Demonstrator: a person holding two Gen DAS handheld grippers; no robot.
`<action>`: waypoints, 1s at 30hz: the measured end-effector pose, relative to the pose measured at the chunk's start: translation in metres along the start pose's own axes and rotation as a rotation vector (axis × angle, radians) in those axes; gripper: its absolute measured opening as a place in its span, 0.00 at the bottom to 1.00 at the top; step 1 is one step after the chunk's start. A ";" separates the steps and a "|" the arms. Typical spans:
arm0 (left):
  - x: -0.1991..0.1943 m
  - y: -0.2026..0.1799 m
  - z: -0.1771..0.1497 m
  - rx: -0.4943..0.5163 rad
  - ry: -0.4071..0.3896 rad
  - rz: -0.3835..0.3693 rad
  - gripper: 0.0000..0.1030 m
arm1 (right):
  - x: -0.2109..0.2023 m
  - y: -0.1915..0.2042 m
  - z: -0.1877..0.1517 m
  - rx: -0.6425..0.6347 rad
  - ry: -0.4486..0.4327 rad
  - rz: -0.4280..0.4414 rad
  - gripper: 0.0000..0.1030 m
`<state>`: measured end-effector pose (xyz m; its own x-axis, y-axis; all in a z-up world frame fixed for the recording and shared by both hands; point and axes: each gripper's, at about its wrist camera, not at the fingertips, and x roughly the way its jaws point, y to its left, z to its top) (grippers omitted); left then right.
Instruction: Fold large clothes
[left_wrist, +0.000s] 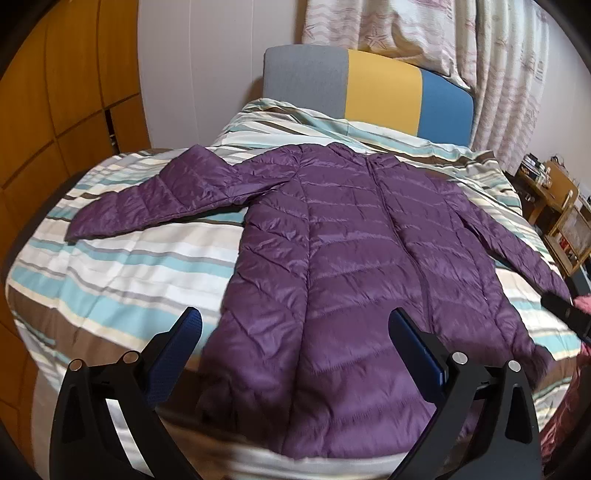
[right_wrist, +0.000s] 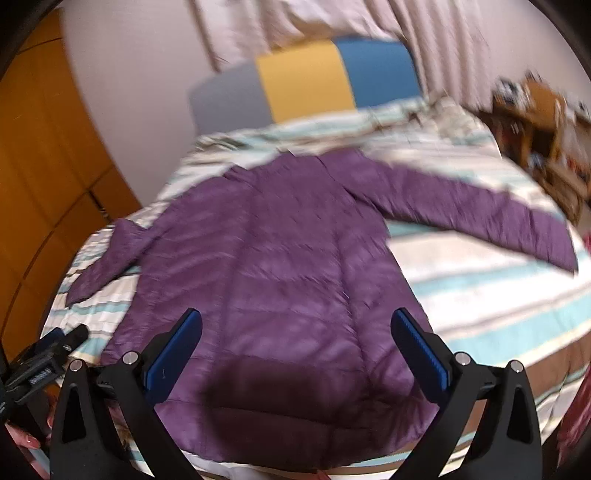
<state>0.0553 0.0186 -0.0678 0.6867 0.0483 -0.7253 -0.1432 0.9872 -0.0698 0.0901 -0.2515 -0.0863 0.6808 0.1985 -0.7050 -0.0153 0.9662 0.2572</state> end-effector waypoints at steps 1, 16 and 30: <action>0.007 0.002 0.002 -0.006 -0.001 0.003 0.97 | 0.009 -0.011 0.000 0.021 0.022 -0.035 0.98; 0.117 0.002 0.047 0.048 -0.024 0.133 0.97 | 0.053 -0.210 0.015 0.473 -0.037 -0.217 0.74; 0.179 0.037 0.044 0.004 0.054 0.222 0.97 | 0.051 -0.320 0.023 0.864 -0.256 -0.269 0.61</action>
<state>0.2046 0.0708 -0.1700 0.5999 0.2561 -0.7580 -0.2836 0.9539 0.0979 0.1466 -0.5548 -0.1896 0.7240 -0.1554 -0.6721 0.6452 0.4970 0.5802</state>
